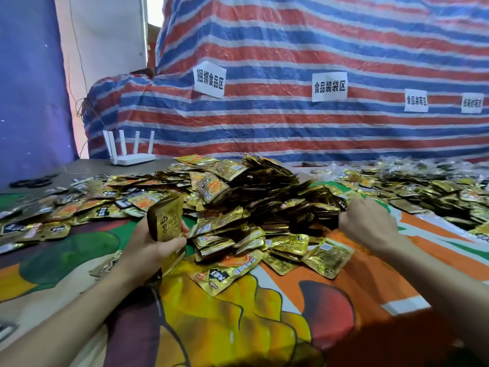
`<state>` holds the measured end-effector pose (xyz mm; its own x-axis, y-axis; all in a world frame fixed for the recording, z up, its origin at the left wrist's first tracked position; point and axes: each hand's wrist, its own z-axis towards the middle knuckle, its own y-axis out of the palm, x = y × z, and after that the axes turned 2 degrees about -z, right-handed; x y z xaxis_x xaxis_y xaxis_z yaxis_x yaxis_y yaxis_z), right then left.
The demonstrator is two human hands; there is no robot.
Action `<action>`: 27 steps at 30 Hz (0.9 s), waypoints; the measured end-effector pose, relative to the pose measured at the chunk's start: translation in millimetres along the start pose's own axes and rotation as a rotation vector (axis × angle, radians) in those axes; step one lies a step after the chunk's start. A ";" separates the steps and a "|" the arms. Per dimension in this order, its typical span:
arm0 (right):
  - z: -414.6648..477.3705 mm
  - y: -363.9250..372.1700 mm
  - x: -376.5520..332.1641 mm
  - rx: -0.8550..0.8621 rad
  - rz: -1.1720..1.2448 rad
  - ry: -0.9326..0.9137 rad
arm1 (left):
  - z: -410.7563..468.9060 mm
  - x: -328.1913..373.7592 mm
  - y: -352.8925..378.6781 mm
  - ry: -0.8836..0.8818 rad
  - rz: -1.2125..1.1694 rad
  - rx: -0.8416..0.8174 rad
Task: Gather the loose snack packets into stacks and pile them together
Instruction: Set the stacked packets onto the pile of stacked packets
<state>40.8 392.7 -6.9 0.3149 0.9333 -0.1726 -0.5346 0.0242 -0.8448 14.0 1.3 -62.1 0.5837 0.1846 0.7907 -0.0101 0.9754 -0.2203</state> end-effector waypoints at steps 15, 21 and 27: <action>-54.1 4.5 -238.3 -0.721 1.423 -0.366 | 6.6 14.9 -20.8 -0.629 -0.761 0.047; -55.2 41.4 -239.6 -0.349 1.225 -0.463 | 11.8 10.5 -31.3 -0.577 -0.701 0.049; -46.2 41.8 -227.9 -0.714 1.460 -0.245 | 11.5 6.7 -34.5 -0.522 -0.923 -0.013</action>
<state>-17.2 164.5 -26.3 -0.2620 0.0492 -0.9638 0.2199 -0.9694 -0.1093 8.9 -29.7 -42.6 -0.0604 -0.5949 0.8015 0.2693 0.7635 0.5870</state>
